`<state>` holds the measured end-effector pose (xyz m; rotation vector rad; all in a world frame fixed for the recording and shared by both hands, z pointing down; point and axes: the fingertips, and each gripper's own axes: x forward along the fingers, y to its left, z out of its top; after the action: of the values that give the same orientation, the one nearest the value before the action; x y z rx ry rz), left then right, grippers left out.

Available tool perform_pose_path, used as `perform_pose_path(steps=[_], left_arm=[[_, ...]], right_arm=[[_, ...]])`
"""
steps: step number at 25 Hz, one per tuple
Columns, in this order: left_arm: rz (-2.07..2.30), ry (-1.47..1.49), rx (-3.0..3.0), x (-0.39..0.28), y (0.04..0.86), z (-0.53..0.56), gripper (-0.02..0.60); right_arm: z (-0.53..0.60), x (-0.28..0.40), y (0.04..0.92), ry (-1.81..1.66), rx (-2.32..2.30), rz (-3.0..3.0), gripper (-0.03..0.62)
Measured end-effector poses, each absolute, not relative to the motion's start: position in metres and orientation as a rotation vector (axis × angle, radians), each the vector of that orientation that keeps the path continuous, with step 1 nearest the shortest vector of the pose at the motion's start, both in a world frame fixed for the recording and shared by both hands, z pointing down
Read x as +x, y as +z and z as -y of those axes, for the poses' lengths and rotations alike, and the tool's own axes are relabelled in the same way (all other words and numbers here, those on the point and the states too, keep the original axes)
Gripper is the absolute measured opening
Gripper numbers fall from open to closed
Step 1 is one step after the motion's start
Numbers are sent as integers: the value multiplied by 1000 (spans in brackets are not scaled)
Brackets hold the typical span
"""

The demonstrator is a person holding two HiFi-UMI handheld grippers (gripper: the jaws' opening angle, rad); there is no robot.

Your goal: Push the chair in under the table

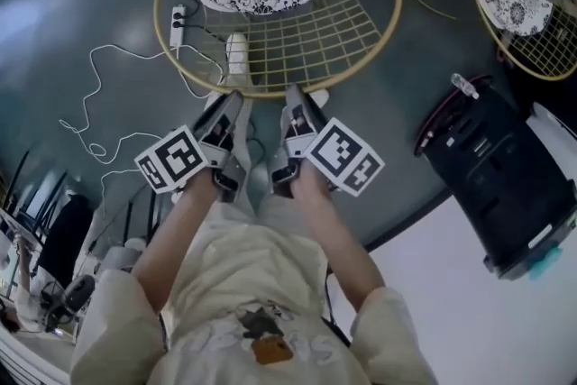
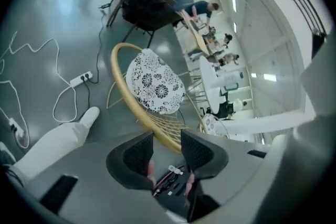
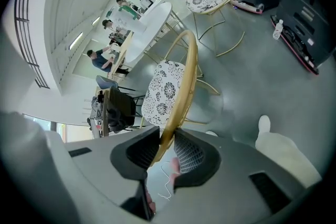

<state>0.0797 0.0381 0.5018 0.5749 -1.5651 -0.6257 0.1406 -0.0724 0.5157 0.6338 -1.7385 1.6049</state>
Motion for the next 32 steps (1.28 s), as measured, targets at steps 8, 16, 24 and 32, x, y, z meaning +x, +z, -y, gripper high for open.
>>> perform_pose_path(steps=[8, 16, 24, 32], left_arm=[[1628, -543, 436, 56, 516, -37, 104], [1686, -480, 370, 43, 515, -36, 104], [1720, -566, 284, 12, 519, -30, 118], [1742, -533, 280, 4, 524, -34, 118]], right_arm=[[73, 123, 524, 1635, 554, 1674, 91], [64, 110, 524, 1691, 471, 1641, 91], [58, 97, 514, 1668, 294, 1662, 92], [125, 152, 498, 951, 163, 2000, 158]])
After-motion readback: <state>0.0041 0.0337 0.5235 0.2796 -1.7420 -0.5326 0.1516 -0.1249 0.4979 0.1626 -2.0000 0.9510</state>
